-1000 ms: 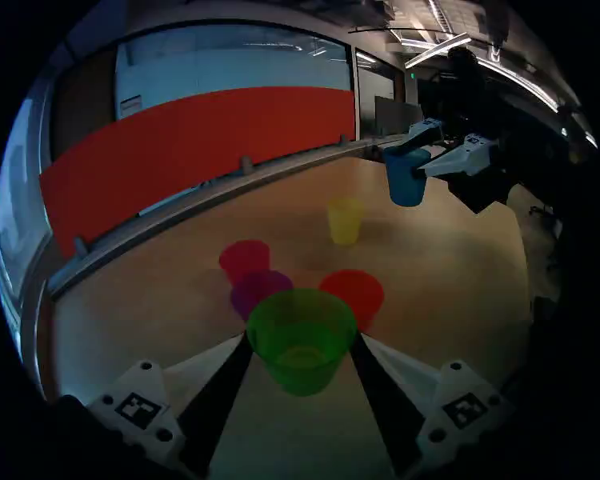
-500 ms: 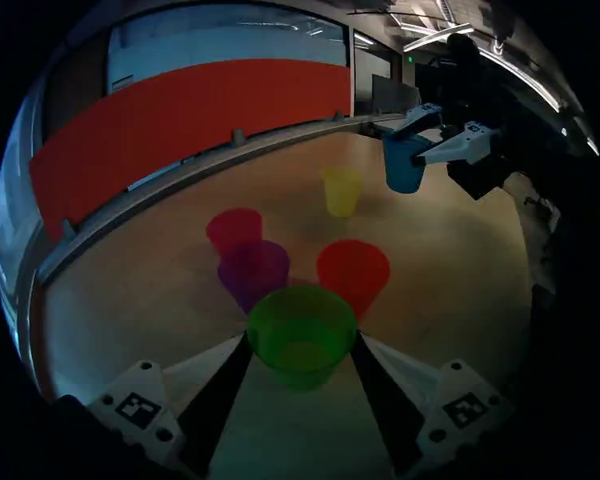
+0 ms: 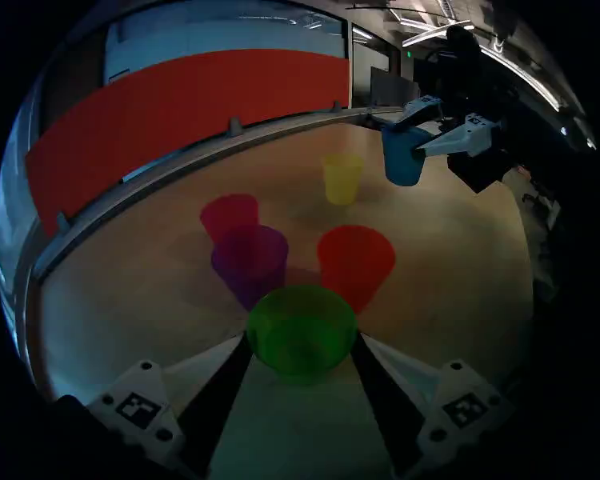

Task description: Pour water

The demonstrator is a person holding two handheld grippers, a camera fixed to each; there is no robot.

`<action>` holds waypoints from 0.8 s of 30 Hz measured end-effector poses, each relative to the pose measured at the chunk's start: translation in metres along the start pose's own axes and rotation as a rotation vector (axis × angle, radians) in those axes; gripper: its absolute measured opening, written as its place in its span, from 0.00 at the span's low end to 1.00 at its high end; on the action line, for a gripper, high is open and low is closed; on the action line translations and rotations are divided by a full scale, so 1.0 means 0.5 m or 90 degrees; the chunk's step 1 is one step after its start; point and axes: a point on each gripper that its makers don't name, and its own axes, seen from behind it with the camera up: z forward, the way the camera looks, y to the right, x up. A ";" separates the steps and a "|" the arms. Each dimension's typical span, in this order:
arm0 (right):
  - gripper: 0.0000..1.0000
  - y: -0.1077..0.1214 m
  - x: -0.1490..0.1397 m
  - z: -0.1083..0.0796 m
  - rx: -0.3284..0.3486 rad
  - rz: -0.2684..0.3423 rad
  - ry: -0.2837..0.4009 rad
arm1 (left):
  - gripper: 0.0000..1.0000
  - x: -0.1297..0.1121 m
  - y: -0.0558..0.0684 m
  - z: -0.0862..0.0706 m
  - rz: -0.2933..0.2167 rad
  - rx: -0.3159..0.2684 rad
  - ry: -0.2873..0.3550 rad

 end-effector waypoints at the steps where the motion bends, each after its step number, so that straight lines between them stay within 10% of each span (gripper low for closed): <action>1: 0.94 -0.001 0.000 0.000 0.000 0.000 0.000 | 0.86 -0.002 0.000 0.001 -0.001 0.000 -0.001; 24: 0.94 -0.018 -0.042 0.009 0.000 0.010 -0.019 | 1.00 -0.026 -0.001 -0.001 0.009 0.007 -0.013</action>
